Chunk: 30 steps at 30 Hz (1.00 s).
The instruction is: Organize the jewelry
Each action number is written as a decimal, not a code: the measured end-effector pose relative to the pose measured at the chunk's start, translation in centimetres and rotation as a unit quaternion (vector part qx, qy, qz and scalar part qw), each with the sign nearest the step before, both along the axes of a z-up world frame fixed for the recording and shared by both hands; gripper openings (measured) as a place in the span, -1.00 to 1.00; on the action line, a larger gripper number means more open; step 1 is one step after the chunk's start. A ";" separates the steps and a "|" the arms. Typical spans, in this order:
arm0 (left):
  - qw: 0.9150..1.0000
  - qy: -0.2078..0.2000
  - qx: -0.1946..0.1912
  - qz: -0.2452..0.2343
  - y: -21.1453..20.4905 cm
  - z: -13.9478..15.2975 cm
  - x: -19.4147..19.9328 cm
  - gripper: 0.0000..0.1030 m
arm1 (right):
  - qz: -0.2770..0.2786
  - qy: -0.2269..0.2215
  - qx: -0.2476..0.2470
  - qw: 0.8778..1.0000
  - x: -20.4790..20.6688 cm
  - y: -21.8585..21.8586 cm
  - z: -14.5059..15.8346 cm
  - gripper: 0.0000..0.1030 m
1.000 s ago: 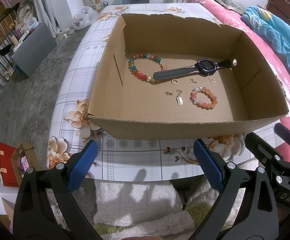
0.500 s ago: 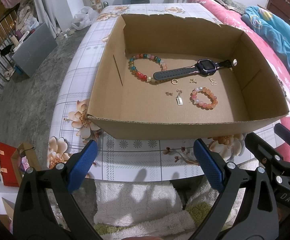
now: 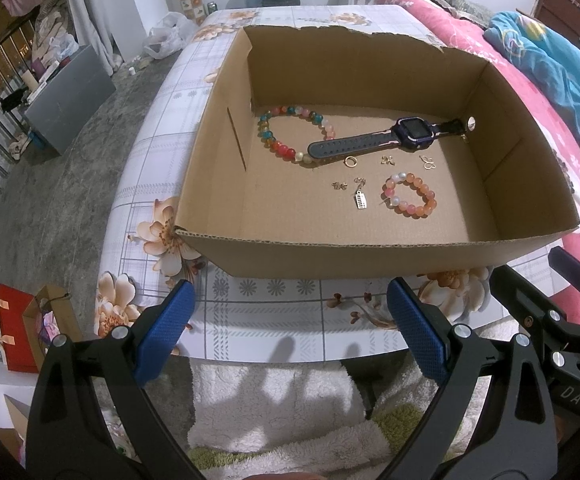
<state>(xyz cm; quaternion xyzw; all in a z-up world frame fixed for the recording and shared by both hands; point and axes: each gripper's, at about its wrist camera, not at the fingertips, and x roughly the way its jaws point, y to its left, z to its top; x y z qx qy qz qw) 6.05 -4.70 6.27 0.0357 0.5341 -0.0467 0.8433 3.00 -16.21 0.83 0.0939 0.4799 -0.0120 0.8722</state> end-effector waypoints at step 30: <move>1.000 -0.001 0.001 0.002 -0.1 0.0 -0.1 0.81 | 0.000 0.001 0.000 1.000 0.0 0.0 0.0 0.87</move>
